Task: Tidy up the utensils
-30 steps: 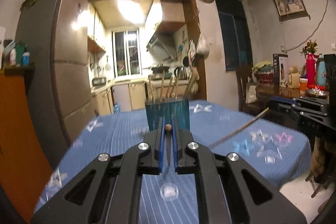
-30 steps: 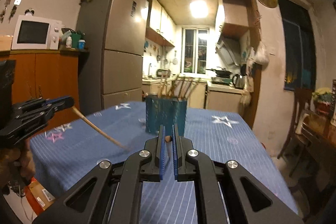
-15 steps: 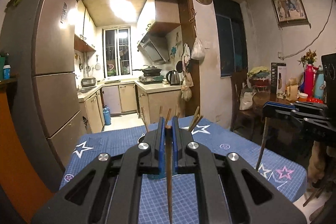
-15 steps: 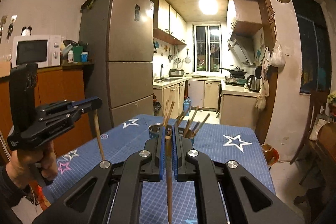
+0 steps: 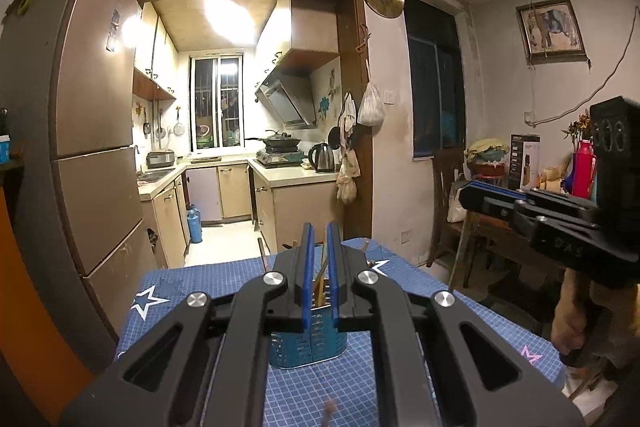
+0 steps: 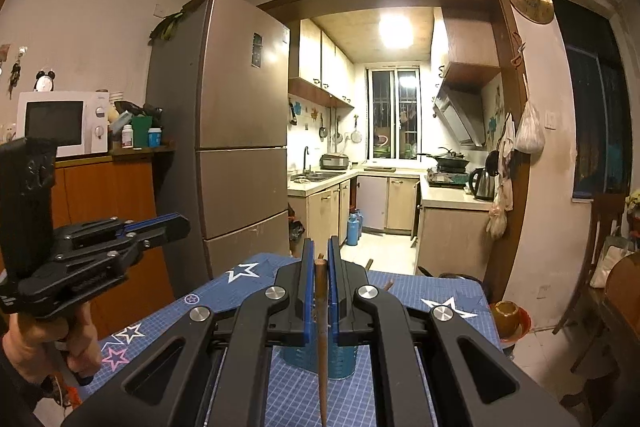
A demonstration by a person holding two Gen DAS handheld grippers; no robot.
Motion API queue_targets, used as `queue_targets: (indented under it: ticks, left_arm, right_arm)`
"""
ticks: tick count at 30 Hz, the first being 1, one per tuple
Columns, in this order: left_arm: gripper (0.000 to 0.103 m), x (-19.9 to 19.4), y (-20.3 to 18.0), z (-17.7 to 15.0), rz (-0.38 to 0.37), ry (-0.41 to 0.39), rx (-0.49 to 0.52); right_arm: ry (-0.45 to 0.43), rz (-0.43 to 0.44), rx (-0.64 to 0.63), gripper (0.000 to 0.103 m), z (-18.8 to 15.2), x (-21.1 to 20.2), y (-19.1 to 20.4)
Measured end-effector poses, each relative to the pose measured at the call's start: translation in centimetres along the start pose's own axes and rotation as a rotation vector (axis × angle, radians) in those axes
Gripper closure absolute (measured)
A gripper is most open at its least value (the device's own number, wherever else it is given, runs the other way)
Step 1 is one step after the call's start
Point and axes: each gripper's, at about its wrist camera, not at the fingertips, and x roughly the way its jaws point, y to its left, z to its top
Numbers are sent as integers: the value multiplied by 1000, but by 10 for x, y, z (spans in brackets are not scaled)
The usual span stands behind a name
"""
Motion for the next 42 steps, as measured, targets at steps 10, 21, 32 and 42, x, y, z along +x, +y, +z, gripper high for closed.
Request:
queue_targets:
  ticks: [10,21,32,42]
  left_arm:
    - [98,21,44,-99,31,192,-27]
    - [98,-13,98,-195,66,322,-221]
    - [19,-184,1,-251,164,71,-126]
    - [67,-161,-53,-312,230,193,54]
  right_arm:
    - [36,8,10,95,-42,-1,3]
    - [50,23,-3,95,-82,-3,18]
    - [24,73,-1,95,-94,-23,29]
    - [9,94,-20,95,-104,-56,48]
